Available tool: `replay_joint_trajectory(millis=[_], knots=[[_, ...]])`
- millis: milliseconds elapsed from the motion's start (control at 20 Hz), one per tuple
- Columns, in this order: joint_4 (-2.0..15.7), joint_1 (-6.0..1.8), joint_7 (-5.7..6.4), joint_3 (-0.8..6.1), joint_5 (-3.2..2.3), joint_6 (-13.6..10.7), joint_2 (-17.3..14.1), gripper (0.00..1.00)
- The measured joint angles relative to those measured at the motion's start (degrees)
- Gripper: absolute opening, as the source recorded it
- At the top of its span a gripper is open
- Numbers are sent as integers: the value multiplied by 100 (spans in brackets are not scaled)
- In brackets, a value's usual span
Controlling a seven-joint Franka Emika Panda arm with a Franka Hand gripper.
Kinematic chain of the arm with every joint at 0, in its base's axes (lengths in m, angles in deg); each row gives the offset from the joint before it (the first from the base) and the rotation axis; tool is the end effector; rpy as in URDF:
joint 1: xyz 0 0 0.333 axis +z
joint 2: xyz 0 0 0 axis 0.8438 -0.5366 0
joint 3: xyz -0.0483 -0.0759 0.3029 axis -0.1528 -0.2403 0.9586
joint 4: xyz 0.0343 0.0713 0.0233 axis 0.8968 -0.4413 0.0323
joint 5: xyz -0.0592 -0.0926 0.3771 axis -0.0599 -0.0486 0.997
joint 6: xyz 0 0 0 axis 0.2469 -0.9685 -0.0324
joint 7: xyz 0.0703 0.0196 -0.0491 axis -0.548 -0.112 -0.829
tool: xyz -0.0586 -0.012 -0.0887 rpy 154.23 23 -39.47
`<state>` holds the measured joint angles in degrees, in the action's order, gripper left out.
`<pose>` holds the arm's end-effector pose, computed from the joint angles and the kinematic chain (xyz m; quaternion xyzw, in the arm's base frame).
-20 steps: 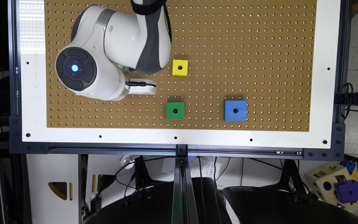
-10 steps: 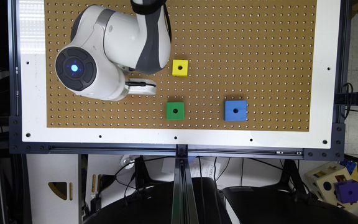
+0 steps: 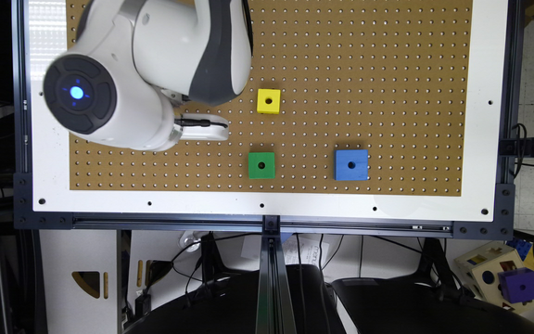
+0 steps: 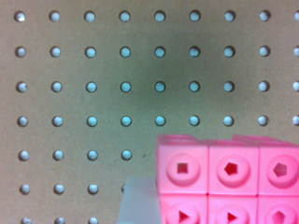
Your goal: Pick up pink block.
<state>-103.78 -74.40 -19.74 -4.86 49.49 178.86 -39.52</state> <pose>0.5827 -0.1587 0.2508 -0.9254 0.3786 -0.0142 0.0067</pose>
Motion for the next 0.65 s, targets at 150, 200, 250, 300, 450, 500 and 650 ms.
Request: replay_joint_trajectory(millis=[150, 200, 250, 300, 450, 500, 650], knots=[[-1, 0, 0, 0, 0, -259, 256, 0], [0, 0, 0, 0, 0, -321, 325, 0], [1, 0, 0, 0, 0, -394, 408, 0], [0, 0, 0, 0, 0, -475, 493, 0], [0, 0, 0, 0, 0, -630, 646, 0], [0, 0, 0, 0, 0, -636, 655, 0], [-2, 0, 0, 0, 0, -636, 653, 0]])
